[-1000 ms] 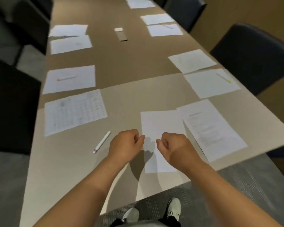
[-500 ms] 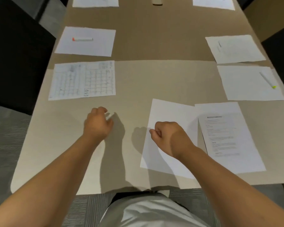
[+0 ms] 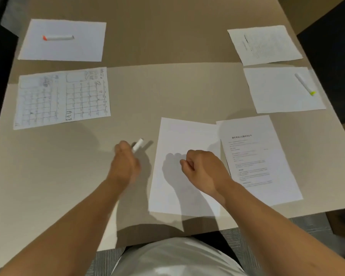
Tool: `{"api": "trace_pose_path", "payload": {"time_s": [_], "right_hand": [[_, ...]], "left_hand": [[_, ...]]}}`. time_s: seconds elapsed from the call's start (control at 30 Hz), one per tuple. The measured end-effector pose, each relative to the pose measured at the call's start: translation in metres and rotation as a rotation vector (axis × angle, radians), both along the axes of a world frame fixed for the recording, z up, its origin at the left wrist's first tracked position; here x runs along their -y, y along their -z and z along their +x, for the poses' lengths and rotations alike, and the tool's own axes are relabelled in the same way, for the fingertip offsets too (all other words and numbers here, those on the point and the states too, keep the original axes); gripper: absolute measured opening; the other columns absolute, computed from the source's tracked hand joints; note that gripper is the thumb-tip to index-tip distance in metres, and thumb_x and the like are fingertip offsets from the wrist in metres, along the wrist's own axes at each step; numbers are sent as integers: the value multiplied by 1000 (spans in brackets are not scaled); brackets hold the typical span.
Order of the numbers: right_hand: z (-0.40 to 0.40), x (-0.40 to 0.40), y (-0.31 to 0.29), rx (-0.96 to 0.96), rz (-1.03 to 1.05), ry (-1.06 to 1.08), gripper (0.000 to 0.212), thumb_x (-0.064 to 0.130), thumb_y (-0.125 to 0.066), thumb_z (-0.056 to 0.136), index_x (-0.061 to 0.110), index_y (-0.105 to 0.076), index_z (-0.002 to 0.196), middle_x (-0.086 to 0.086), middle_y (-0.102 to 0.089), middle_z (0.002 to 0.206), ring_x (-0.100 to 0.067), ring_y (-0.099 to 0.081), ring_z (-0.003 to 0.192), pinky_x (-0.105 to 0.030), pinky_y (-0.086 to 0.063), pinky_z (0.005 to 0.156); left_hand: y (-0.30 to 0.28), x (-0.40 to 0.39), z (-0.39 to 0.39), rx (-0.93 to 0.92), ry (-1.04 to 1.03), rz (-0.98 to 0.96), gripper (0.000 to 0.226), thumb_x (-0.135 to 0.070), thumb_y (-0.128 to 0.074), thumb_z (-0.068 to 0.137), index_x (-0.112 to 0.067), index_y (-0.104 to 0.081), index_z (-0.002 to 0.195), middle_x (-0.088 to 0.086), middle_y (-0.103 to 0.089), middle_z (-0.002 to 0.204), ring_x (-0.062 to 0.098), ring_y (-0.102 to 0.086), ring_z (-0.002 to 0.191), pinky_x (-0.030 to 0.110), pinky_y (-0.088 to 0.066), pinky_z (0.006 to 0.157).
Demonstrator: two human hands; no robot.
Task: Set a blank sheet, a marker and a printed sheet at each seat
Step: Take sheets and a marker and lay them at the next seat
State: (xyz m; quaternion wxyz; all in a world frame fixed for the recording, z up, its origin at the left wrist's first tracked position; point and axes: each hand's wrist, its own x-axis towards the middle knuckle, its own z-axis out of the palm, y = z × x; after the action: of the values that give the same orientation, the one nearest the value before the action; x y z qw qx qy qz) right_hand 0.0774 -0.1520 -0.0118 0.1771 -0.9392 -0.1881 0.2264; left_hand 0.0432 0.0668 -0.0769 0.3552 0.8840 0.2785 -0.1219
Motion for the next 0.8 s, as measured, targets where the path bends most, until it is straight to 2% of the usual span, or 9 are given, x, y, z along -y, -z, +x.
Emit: {"api": "trace_pose_path", "payload": {"time_s": [0.07,0.13,0.23,0.3,0.37,0.47,0.6,0.7,0.8], "right_hand": [[6,22,2,45,-50,7,29,33,-41,97,18,-41,72,-2,-52,73,-23,-51,68,-35,-42,61],[13,48,8,82,-139,44,22,39,-44,95,19,-52,99,-3,-55,97,-24,-53,89,-37,-48,74],[21,85,26,20,-265,145,57,48,-51,89,21,-36,136,-9,-38,138,-33,-40,122,-43,-44,94],[26,107,42,-57,-354,186,84,59,-54,85,21,-14,149,-12,-12,157,-41,-18,140,-53,-31,107],[28,122,58,-122,-433,198,104,71,-52,81,24,6,152,-9,11,162,-45,0,145,-59,-19,114],[29,133,73,-146,-467,174,111,78,-48,78,24,15,152,-9,19,160,-47,7,144,-61,-19,113],[29,139,74,-43,-365,200,99,67,-57,81,23,-3,152,-2,-6,157,-35,-17,137,-50,-32,104],[31,144,70,7,-315,186,80,55,-59,86,24,-17,147,0,-17,153,-32,-26,131,-48,-37,99],[34,152,69,20,-294,173,71,47,-58,88,24,-22,145,0,-22,151,-31,-32,125,-45,-40,95]], "left_hand": [[-6,40,5,25,4,-16,19,-1,-50,89,1,-43,107,21,-44,111,37,-55,84,32,-39,64],[-8,75,7,-4,18,12,35,-18,-61,90,3,-45,114,21,-44,118,36,-58,86,31,-41,65],[-4,108,8,-116,-5,113,71,-45,-72,81,-1,-40,127,17,-39,127,36,-57,102,37,-49,78],[1,124,6,-157,-34,199,84,-54,-75,73,-3,-37,128,16,-39,126,34,-53,104,39,-50,81],[4,135,5,-167,-54,271,88,-57,-78,68,-5,-38,126,16,-42,122,33,-53,101,38,-50,81],[6,142,7,-191,-74,344,90,-59,-80,64,-5,-41,125,17,-49,119,33,-54,104,38,-49,84],[7,145,11,-186,-196,249,78,-48,-85,64,-8,-47,119,12,-59,108,34,-57,103,43,-49,84],[7,143,9,-196,-297,48,41,-36,-80,70,-12,-55,92,4,-61,84,25,-59,76,37,-50,68],[6,143,3,-180,-356,-83,36,-31,-81,69,-13,-50,74,3,-56,72,21,-53,61,31,-43,56]]}}
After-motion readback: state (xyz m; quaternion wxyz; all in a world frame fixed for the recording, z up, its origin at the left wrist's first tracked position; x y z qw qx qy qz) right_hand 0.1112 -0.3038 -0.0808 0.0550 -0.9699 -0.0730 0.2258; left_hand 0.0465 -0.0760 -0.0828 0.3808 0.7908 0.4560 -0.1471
